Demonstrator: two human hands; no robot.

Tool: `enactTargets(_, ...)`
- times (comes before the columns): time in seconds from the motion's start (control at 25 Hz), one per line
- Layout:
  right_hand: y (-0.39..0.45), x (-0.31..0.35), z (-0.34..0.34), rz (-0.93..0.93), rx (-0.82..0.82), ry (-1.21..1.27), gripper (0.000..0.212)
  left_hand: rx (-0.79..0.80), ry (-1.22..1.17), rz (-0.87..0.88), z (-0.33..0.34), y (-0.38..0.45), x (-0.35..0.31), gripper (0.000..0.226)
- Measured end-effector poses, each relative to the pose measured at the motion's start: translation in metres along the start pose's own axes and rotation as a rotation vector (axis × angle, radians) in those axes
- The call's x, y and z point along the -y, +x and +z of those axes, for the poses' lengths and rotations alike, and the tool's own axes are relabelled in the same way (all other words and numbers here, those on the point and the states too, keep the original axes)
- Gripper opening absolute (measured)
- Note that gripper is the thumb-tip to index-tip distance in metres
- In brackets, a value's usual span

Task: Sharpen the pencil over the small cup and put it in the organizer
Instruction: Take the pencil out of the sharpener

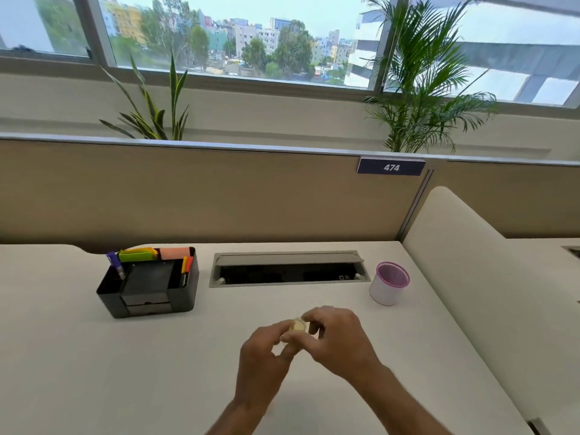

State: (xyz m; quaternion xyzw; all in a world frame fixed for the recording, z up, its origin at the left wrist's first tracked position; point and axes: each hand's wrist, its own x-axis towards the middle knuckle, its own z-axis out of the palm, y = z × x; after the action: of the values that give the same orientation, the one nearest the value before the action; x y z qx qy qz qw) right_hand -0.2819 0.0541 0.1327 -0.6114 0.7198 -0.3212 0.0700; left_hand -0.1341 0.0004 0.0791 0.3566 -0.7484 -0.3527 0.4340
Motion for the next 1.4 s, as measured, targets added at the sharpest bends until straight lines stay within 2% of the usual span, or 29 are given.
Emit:
enactTargets(0.12, -0.014, 0.012, 0.031, 0.147, -0.054, 0.238, 0.056, -0.069, -0.04, -0.149, -0.032, -0.015, 0.021, 0.031)
enactTargets(0.2, -0.031, 0.013, 0.058, 0.238, 0.077, 0.235, 0.044, -0.102, -0.022, -0.225, -0.052, -0.025, 0.036, 0.034)
enactTargets(0.28, -0.048, 0.011, 0.088, 0.245, 0.318, 0.068, 0.05, -0.122, -0.012, -0.291, -0.07, -0.034, 0.047, 0.035)
enactTargets(0.36, -0.061, 0.013, 0.113, 0.218, 0.486, -0.062, 0.061, -0.128, 0.003, -0.327, -0.082, -0.042, 0.053, 0.036)
enactTargets(0.52, -0.074, 0.012, 0.145, 0.223, 0.574, -0.16, 0.067, -0.129, 0.002, -0.361, -0.091, -0.054, 0.061, 0.034)
enactTargets(0.68, -0.084, 0.009, 0.156, 0.163, 0.52, -0.236, 0.039, -0.123, 0.007, -0.353, -0.094, -0.061, 0.061, 0.035)
enactTargets(0.76, -0.087, 0.01, 0.155, 0.16, 0.463, -0.161, 0.032, -0.122, 0.004, -0.345, -0.095, -0.063, 0.061, 0.036)
enactTargets(0.92, -0.068, 0.038, 0.123, 0.385, 0.1, 0.306, 0.026, -0.126, -0.015, -0.315, -0.096, -0.063, 0.055, 0.035)
enactTargets(1.04, -0.044, 0.064, 0.085, 0.489, -0.05, 0.674, 0.02, -0.125, -0.025, -0.295, -0.095, -0.062, 0.049, 0.035)
enactTargets(1.2, -0.032, 0.094, 0.052, 0.37, -0.12, 0.873, 0.02, -0.122, -0.032, -0.246, -0.092, -0.06, 0.038, 0.037)
enactTargets(1.4, -0.04, 0.111, 0.052, 0.284, -0.097, 0.821, 0.019, -0.117, -0.034, -0.142, -0.09, -0.06, 0.023, 0.036)
